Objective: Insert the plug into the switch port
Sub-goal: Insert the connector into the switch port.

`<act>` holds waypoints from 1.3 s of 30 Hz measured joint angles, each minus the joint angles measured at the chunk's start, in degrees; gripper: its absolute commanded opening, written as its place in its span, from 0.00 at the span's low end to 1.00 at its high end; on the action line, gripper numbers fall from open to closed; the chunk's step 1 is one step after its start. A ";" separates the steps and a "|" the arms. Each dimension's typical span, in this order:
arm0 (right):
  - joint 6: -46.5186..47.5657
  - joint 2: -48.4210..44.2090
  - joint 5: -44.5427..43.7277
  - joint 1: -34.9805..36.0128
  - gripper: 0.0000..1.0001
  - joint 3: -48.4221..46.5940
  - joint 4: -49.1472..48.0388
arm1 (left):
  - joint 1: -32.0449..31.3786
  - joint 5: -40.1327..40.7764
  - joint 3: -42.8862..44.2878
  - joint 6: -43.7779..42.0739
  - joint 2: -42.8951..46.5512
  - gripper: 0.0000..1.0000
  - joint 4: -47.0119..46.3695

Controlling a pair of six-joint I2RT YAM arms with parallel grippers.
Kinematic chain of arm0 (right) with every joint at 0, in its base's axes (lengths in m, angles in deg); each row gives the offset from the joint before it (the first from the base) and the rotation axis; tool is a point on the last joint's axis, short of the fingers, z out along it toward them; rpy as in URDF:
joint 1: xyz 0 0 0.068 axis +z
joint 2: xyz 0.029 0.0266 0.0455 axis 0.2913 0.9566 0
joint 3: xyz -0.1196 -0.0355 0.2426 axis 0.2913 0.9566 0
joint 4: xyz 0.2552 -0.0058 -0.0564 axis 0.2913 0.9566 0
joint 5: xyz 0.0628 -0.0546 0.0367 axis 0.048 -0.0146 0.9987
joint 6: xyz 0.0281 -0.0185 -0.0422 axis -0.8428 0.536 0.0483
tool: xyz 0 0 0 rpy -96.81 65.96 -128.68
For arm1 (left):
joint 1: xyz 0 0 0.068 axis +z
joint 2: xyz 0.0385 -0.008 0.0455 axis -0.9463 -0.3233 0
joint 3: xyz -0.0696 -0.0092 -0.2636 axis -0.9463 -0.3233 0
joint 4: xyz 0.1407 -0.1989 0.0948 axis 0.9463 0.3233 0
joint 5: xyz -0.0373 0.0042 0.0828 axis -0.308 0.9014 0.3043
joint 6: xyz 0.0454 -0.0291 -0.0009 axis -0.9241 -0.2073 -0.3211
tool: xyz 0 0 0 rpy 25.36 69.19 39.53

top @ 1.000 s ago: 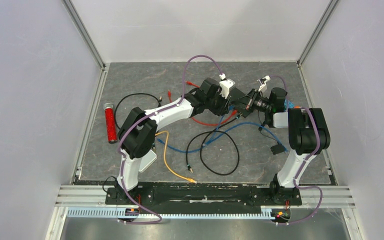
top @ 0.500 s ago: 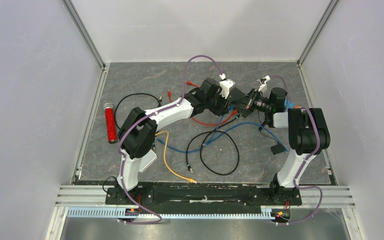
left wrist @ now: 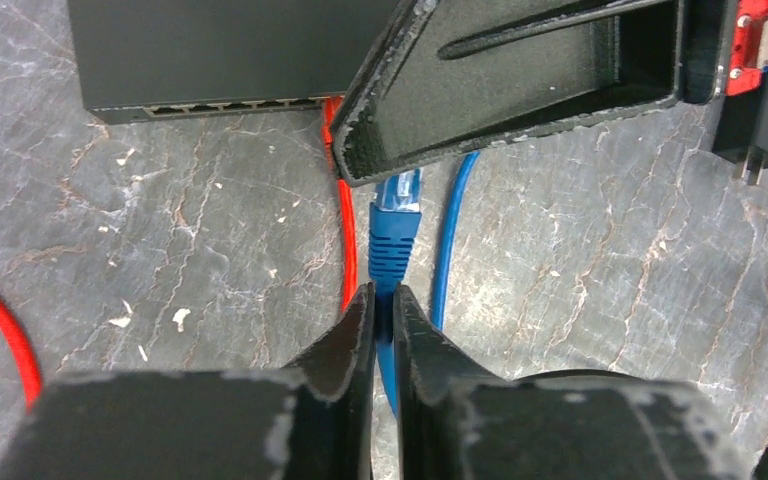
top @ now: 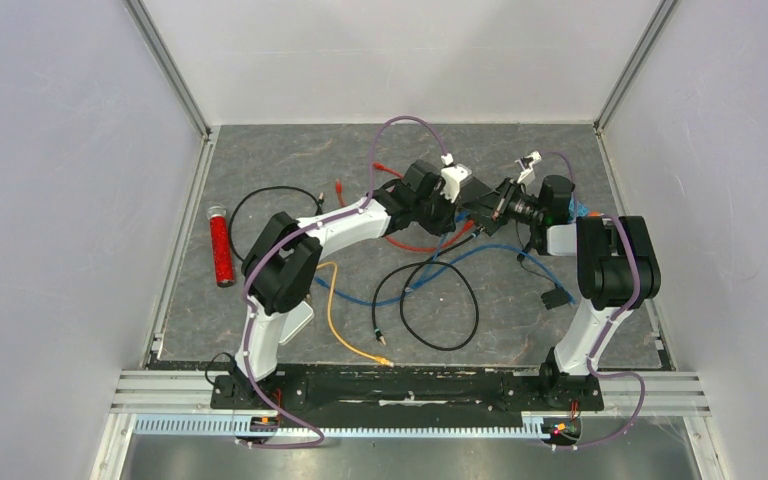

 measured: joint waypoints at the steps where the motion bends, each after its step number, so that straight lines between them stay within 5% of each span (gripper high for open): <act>1: 0.20 0.00 0.00 -0.09 0.00 0.00 0.26 | 0.00 -0.13 0.00 0.00 -0.04 0.03 -0.02; 5: 1.81 0.00 -0.13 -0.24 0.18 -0.63 2.99 | -0.04 -0.15 0.04 0.00 -0.44 0.02 -0.20; 9: 6.03 -0.07 -2.19 -0.39 0.46 -2.78 9.44 | -0.04 0.59 1.44 0.02 -1.81 0.02 0.24; 16: 16.59 -0.70 -9.84 -4.17 0.62 -10.82 22.97 | -0.02 3.52 10.54 0.09 -9.03 0.02 5.60; 26: 33.88 2.23 -21.11 -5.27 0.66 -27.10 37.20 | 0.50 6.21 17.51 1.09 -14.97 0.02 13.20; 39: 39.41 14.16 -20.59 -4.92 0.62 -33.86 42.07 | 1.38 5.57 25.59 4.48 -19.52 0.02 21.77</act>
